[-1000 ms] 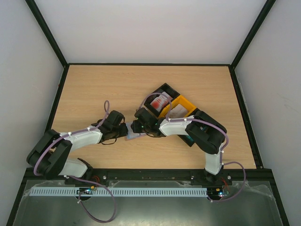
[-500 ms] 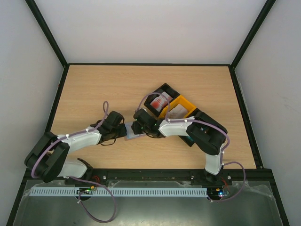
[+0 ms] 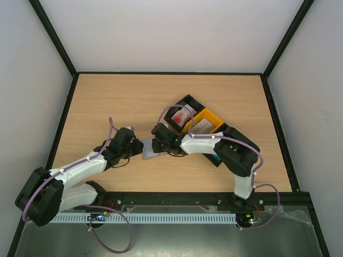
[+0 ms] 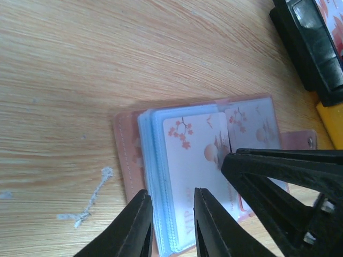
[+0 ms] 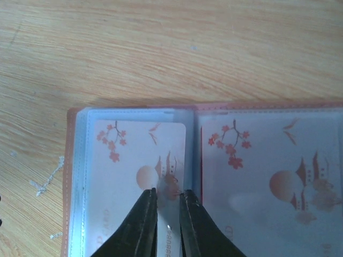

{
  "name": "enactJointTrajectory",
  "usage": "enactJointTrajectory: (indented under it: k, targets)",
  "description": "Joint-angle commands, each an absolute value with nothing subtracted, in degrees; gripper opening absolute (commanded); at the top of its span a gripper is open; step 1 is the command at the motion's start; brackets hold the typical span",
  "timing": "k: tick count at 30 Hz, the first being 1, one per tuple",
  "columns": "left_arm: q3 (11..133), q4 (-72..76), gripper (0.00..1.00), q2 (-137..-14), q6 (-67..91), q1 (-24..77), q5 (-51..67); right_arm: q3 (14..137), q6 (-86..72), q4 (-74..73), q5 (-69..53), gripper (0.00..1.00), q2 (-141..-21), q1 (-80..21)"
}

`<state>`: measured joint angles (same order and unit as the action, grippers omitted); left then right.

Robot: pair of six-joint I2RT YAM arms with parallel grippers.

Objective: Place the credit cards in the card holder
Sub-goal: Insert the credit card into the card holder.

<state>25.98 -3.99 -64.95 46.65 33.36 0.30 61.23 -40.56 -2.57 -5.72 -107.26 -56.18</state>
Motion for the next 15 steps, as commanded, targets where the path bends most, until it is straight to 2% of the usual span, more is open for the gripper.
enactJointTrajectory:
  k: [1, 7, 15]
  targets:
    - [24.39, -0.18, 0.25, -64.97, 48.14, 33.4, 3.51, 60.7, -41.36, -5.4, -6.77, 0.1, -108.24, -56.44]
    - [23.82, 1.99, 0.28, -66.71, 48.5, 33.4, 6.05, 60.08, -42.06, -6.86, -5.34, 0.02, -109.0, -56.43]
    - [23.36, 3.39, 0.33, -67.84, 48.27, 33.35, 7.08, 59.29, -44.29, -8.64, -2.8, 0.02, -108.98, -56.51]
